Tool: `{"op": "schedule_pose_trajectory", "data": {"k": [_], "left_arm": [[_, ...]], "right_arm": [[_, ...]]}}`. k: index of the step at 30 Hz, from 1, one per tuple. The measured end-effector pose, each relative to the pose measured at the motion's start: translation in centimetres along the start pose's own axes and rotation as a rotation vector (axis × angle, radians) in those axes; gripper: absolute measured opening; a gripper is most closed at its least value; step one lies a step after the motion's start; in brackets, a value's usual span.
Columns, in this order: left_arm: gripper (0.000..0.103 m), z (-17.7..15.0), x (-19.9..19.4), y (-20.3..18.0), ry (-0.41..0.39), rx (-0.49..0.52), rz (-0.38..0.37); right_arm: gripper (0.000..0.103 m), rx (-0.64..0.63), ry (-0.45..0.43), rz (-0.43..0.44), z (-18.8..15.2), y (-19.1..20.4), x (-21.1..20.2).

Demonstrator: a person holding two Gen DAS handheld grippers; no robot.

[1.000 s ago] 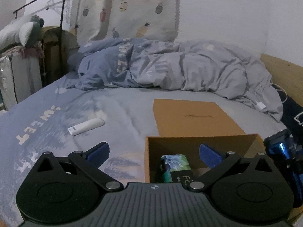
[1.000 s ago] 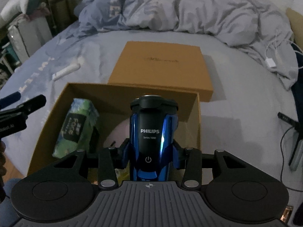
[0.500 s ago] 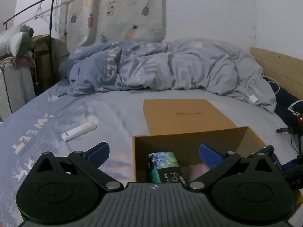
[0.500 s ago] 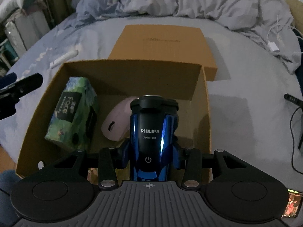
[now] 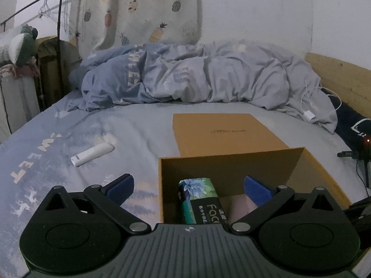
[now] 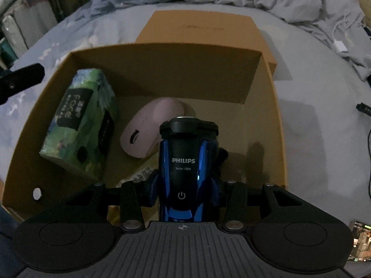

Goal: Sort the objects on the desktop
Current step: 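Lower the shaver into the box and open the right gripper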

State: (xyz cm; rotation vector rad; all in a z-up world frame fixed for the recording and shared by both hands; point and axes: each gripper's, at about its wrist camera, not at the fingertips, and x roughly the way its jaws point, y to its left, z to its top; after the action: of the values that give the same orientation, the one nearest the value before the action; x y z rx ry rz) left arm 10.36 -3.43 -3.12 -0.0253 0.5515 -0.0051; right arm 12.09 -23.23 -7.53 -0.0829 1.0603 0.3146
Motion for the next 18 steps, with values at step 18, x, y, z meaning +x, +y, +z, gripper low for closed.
{"op": "schedule_pose_trajectory", "data": {"k": [18], "left_arm": [[0.103, -0.6, 0.7, 0.7, 0.029, -0.028, -0.019]], "right_arm": [[0.047, -0.061, 0.106, 0.005, 0.1, 2.0, 3.4]]}}
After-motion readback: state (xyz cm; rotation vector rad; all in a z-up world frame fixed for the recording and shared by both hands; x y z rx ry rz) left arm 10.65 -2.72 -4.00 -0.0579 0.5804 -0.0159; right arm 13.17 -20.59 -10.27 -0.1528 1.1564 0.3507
